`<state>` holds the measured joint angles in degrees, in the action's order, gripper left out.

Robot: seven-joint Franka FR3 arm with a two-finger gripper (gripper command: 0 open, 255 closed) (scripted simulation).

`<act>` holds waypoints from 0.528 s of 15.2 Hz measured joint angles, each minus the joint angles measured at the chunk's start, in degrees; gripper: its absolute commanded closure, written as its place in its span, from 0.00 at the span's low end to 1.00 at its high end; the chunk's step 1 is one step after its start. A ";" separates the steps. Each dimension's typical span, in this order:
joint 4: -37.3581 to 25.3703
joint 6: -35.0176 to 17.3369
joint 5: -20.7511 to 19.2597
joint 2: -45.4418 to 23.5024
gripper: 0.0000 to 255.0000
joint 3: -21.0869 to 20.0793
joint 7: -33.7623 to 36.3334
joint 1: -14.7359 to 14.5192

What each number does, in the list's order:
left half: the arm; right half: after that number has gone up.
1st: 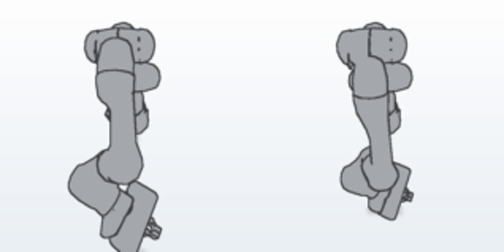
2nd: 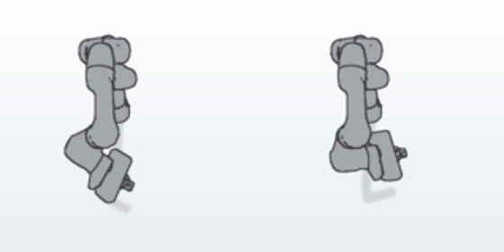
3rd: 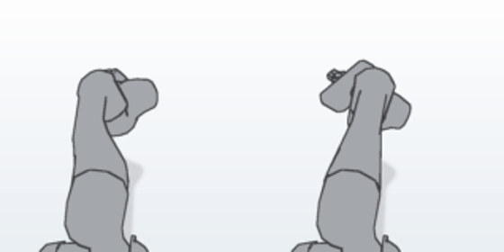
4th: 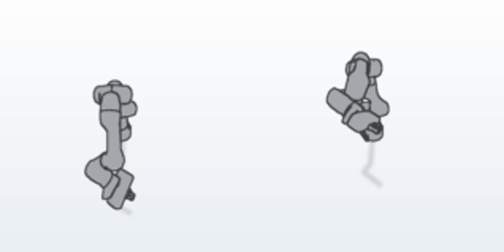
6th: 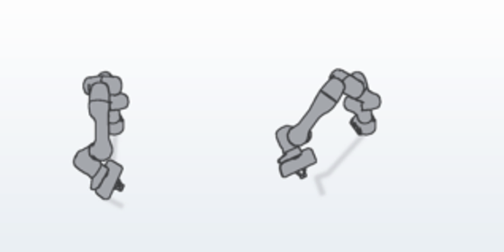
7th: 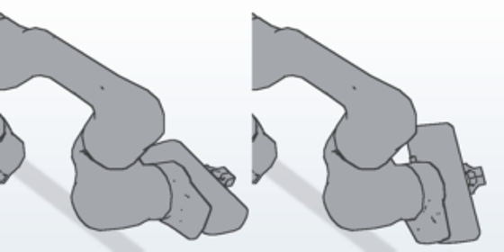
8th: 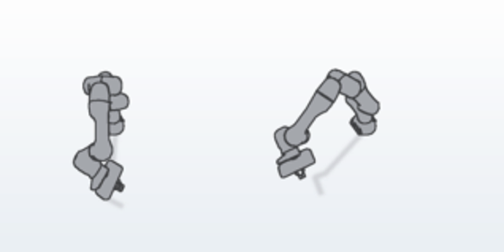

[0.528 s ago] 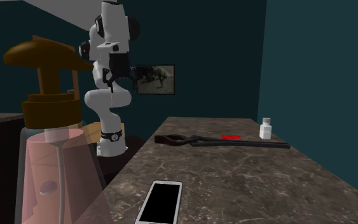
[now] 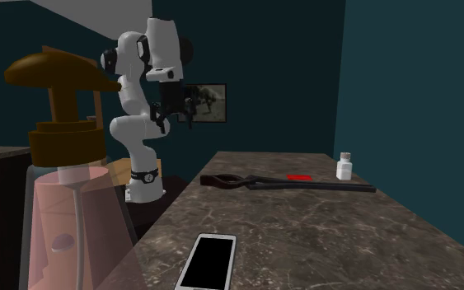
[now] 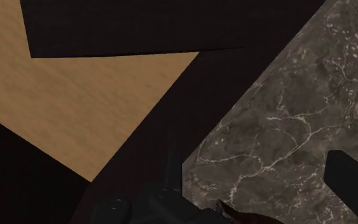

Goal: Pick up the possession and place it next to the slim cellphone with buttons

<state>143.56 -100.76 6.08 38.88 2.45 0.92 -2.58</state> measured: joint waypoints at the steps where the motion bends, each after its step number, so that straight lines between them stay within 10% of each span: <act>1: 0.93 -2.81 0.54 -0.94 0.00 -0.40 -0.64 -0.74; 8: 2.62 -20.10 4.08 -9.68 0.00 -2.70 -5.88 -5.75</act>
<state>146.18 -120.86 10.16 29.20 -0.25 -4.95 -8.33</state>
